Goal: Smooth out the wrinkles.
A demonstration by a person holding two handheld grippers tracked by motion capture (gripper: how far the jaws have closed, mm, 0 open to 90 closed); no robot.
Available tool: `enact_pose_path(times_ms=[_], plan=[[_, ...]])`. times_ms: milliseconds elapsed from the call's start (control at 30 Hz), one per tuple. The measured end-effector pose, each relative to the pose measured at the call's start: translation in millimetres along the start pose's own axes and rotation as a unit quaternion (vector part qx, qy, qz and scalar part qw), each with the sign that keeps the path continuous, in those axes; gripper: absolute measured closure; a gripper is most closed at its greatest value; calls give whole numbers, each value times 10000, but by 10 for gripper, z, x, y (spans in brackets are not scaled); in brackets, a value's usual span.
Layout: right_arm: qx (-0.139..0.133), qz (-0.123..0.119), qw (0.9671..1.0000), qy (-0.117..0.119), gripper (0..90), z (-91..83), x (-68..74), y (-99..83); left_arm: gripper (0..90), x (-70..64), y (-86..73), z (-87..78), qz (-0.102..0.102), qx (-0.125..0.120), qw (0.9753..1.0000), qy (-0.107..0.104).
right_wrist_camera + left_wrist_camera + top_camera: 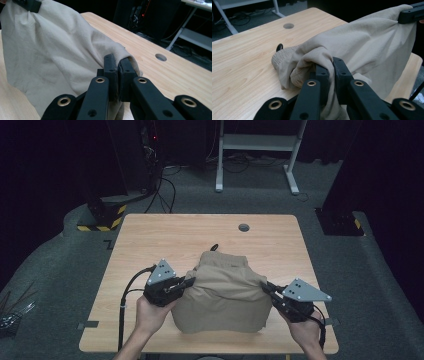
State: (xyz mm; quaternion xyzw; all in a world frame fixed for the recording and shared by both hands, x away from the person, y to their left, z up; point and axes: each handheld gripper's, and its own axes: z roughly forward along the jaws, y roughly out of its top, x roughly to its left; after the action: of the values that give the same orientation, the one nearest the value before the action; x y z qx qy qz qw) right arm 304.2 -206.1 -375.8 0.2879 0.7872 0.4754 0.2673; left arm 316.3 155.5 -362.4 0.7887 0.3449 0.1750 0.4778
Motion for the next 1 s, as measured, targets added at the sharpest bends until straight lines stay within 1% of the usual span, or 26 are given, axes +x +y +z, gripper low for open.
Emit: enact_pose_path(times_ms=[67, 167, 200, 300, 400, 533, 567, 633, 667, 700, 733, 767, 800, 867, 1000], plan=[[-42, -57, 10000, 0, 870, -64, 31, 31, 842, -48, 17, -60, 24, -30, 10000, -4], [-118, -111, 9999, 19, 870, -168, 79, 70, 842, -124, 47, -163, 112, -64, 9999, -7], [-125, -101, 9999, 49, 871, -202, 93, 81, 842, -147, 56, -195, 151, -73, 9999, -7], [-131, -1, 9998, 171, 871, -285, 119, 99, 842, -199, 67, -272, 179, -94, 9998, -35], [-133, -56, 9997, 182, 871, -349, 155, 119, 842, -257, 72, -338, 219, -93, 9997, -52], [-272, -123, 9994, 180, 871, -464, 211, 173, 841, -306, 100, -428, 313, -163, 9994, -38], [-292, -134, 9993, 182, 871, -473, 215, 180, 841, -303, 104, -430, 305, -177, 9994, -39], [-279, -112, 9994, 175, 871, -451, 191, 181, 841, -258, 103, -396, 206, -255, 9994, -113], [-282, -70, 9994, 174, 871, -424, 162, 172, 841, -232, 98, -363, 237, -252, 9994, -58], [-277, 31, 9994, 216, 871, -394, 130, 159, 842, -213, 91, -320, 214, -224, 9995, -17], [-273, 109, 9992, 254, 871, -363, 103, 148, 842, -191, 83, -280, 173, -202, 9996, -21], [-248, 120, 9994, 208, 871, -333, 95, 138, 842, -167, 76, -245, 142, -182, 9997, -41], [-217, 75, 9996, 139, 871, -306, 92, 129, 842, -142, 71, -216, 102, -162, 9998, -50], [-188, 88, 9997, 127, 871, -270, 85, 109, 842, -101, 66, -179, 38, -142, 9999, -69], [-159, 102, 9998, 120, 871, -234, 68, 92, 841, -78, 82, -141, 79, -99, 9999, -33]])
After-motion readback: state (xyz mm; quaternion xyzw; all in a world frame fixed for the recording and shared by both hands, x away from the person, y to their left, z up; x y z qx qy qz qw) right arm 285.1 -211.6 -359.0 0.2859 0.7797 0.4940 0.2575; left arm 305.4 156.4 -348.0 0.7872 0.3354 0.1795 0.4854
